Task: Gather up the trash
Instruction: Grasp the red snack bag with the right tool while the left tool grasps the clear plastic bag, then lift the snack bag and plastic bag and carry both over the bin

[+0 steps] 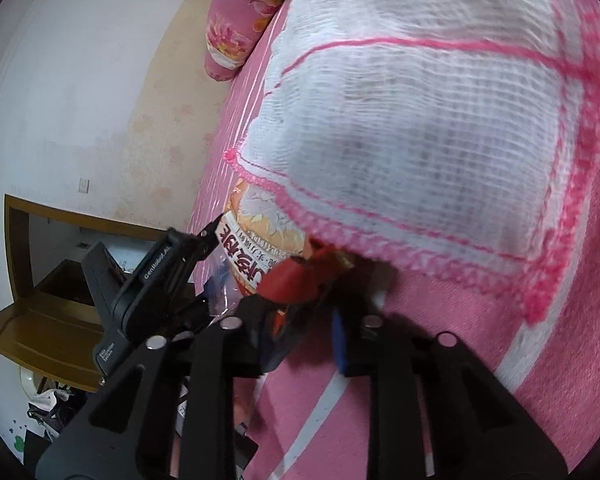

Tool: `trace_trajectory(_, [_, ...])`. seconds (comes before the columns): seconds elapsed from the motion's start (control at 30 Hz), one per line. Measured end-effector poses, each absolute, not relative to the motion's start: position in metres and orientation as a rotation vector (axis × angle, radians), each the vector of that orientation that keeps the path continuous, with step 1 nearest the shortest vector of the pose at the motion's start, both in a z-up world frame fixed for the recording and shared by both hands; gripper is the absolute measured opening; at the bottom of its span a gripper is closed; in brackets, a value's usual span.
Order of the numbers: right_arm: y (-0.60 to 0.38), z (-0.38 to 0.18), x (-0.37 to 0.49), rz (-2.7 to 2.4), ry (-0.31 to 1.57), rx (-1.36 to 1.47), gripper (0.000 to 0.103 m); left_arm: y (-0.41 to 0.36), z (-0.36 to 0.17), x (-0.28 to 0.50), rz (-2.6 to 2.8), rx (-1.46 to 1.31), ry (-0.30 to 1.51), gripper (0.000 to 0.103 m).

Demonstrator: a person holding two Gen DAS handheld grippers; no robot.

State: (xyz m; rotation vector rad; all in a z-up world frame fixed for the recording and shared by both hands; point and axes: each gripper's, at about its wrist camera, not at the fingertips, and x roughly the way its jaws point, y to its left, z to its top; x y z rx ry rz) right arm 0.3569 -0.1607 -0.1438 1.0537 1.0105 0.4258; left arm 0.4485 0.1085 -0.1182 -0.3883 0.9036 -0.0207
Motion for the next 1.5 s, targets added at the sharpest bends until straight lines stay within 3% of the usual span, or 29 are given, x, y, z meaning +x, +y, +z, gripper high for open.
trace_trajectory(0.17, [-0.166, -0.152, 0.351, 0.424, 1.006, 1.087, 0.012, 0.113, -0.119, 0.445, -0.032, -0.403, 0.914, 0.019])
trace_trajectory(0.3, [-0.171, -0.158, 0.349, 0.451, 1.012, 1.158, 0.010, 0.113, -0.117, 0.437, -0.068, -0.448, 0.907, 0.009])
trace_trajectory(0.63, [-0.194, -0.153, 0.310, 0.525, 0.987, 1.196, 0.009, 0.115, -0.095, 0.382, -0.098, -0.524, 0.869, 0.008])
trace_trajectory(0.83, [-0.212, -0.192, 0.276, 0.646, 1.004, 1.643, 0.010, 0.118, -0.070, 0.323, -0.094, -0.536, 0.788, 0.008])
trace_trajectory(1.07, [-0.211, -0.178, 0.244, 0.766, 1.010, 1.660, 0.010, 0.119, -0.035, 0.240, -0.095, -0.608, 0.650, 0.008])
trace_trajectory(1.33, [-0.210, -0.199, 0.190, 0.849, 0.958, 2.115, 0.010, 0.119, 0.013, 0.162, -0.129, -0.656, 0.533, 0.008])
trace_trajectory(1.5, [-0.200, -0.193, 0.174, 0.912, 0.958, 2.205, 0.009, 0.115, 0.043, 0.125, -0.173, -0.691, 0.483, 0.008])
